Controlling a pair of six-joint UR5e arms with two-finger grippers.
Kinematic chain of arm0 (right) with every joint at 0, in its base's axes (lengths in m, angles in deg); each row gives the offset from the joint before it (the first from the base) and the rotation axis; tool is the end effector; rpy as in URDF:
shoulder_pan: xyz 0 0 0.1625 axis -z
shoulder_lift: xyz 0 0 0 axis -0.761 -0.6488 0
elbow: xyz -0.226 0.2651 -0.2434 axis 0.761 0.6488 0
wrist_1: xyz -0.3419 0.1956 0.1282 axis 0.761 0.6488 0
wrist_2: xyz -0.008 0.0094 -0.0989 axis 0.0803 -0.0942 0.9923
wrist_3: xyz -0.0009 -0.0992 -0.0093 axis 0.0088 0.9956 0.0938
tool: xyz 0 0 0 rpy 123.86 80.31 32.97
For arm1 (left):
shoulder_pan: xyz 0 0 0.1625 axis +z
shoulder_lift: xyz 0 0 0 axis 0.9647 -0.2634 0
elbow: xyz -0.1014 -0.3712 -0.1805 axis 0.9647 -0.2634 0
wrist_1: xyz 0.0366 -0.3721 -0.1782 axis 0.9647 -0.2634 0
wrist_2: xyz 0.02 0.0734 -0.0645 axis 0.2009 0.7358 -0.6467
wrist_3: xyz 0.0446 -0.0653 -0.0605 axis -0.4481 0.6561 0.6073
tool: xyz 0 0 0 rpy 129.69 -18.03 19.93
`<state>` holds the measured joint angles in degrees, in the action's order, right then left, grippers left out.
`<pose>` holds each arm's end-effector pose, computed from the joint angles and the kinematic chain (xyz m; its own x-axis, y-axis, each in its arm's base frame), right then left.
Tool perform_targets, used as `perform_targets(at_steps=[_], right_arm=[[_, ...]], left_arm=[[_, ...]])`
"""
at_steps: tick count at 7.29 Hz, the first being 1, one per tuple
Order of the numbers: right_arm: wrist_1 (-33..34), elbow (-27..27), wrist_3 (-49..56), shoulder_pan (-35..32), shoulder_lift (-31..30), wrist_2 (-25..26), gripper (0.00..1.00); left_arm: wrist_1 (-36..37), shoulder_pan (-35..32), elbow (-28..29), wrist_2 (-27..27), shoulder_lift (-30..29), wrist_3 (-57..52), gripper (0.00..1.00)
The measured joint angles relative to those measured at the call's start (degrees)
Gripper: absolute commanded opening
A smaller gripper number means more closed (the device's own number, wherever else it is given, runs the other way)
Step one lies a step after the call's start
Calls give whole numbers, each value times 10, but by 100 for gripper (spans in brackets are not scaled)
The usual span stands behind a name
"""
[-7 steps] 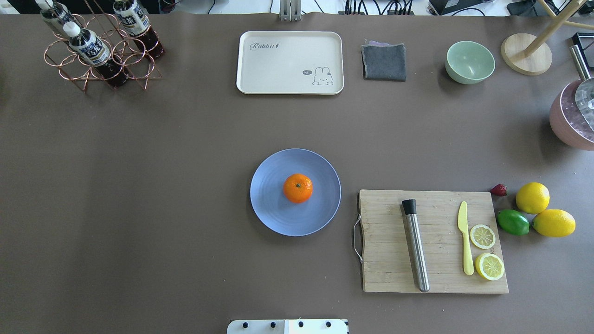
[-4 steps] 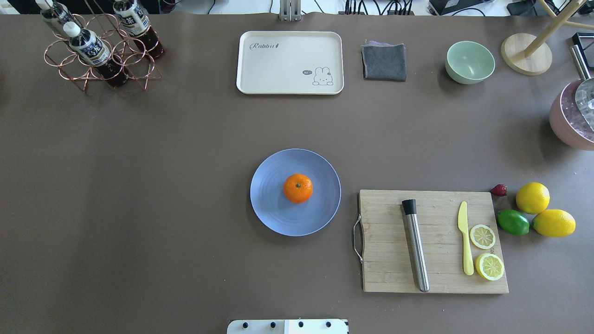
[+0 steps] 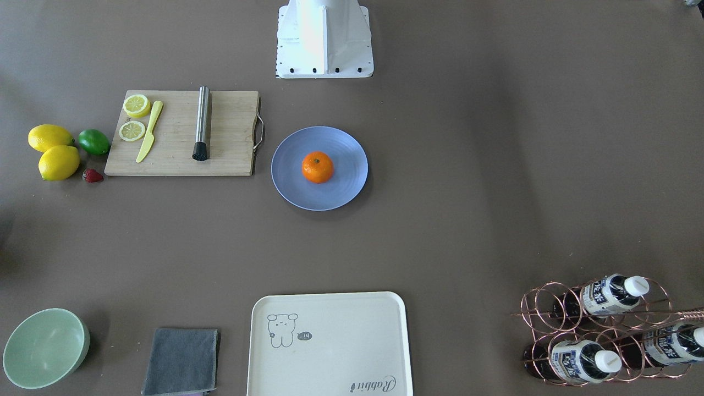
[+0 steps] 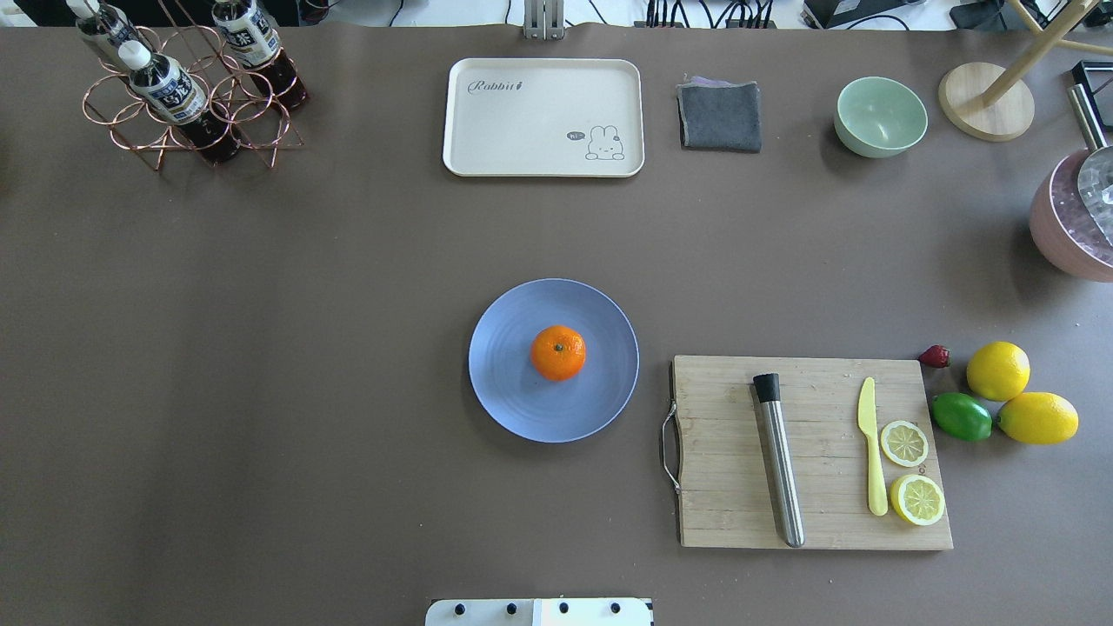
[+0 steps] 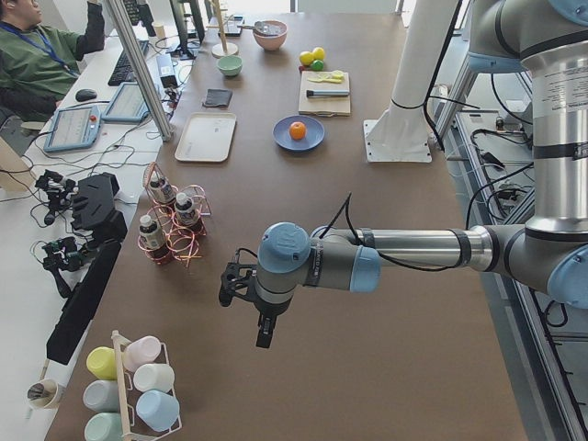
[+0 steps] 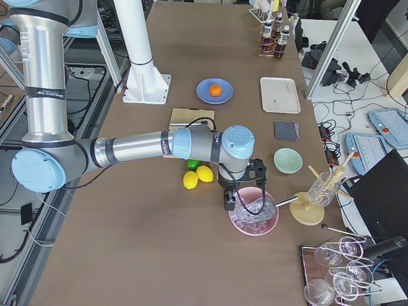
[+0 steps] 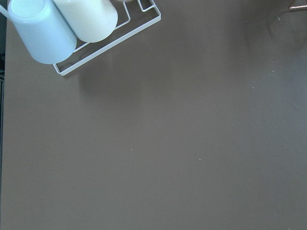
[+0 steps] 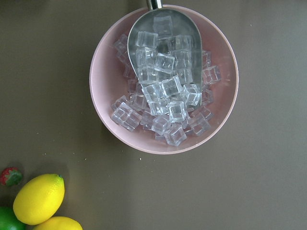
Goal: Pick orange to plate
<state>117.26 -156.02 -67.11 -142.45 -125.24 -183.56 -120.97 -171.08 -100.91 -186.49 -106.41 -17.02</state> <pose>0.0877 -0.4730 0.5853 0.7103 -0.0973 0.6971 0.0760 0.9952 0.0614 -0.1124 -0.4273 0.6369 0.7359 0.0985 -0.6699 0.0527 0.9780 0.2016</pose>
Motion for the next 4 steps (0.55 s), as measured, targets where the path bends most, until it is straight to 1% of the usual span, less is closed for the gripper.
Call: perform_targets(at_steps=[4], right_arm=[[0,0,-2,0,4,0,100]], left_arm=[[-20,13,1,-3,0,0,98]])
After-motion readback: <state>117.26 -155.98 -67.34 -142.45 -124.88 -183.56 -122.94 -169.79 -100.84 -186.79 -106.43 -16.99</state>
